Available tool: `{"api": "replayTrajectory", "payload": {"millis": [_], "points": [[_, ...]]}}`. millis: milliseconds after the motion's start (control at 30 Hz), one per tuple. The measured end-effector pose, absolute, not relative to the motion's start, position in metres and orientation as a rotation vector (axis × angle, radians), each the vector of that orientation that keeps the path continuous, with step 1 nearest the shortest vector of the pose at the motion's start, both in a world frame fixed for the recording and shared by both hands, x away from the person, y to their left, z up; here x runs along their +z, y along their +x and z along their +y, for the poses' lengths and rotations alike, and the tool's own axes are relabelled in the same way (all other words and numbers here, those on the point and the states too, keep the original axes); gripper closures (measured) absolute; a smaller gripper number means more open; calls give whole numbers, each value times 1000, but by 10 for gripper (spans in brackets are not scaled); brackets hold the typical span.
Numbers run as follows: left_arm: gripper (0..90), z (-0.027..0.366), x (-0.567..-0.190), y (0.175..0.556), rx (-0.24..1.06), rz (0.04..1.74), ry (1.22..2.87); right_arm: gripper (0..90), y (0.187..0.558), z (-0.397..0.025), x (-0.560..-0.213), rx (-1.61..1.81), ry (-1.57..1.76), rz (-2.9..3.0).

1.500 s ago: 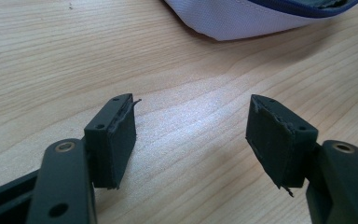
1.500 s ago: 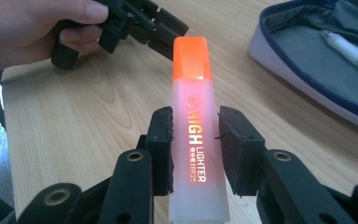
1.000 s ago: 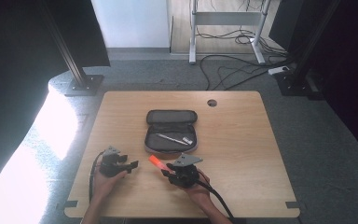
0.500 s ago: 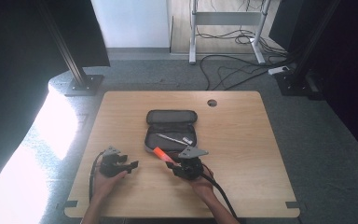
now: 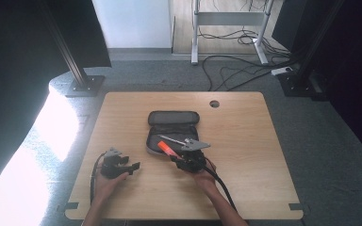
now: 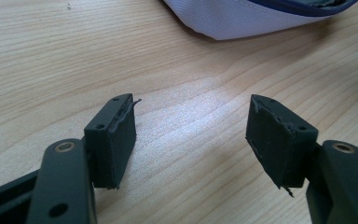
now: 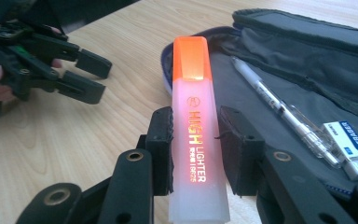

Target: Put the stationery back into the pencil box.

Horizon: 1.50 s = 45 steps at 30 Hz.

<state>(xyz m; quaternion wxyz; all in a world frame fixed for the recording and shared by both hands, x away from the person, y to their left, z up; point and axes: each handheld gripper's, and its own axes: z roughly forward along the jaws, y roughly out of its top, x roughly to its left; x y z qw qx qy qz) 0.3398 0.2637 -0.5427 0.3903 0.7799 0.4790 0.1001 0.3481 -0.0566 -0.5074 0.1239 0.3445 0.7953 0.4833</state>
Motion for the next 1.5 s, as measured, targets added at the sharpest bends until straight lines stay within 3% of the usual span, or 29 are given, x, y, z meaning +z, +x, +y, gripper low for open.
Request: {"api": "replayTrajectory", "payload": {"millis": [1500], "points": [[334,268,-543,341,253,1231,1968,656,410,-28,-518,1303,1007,2377]]}}
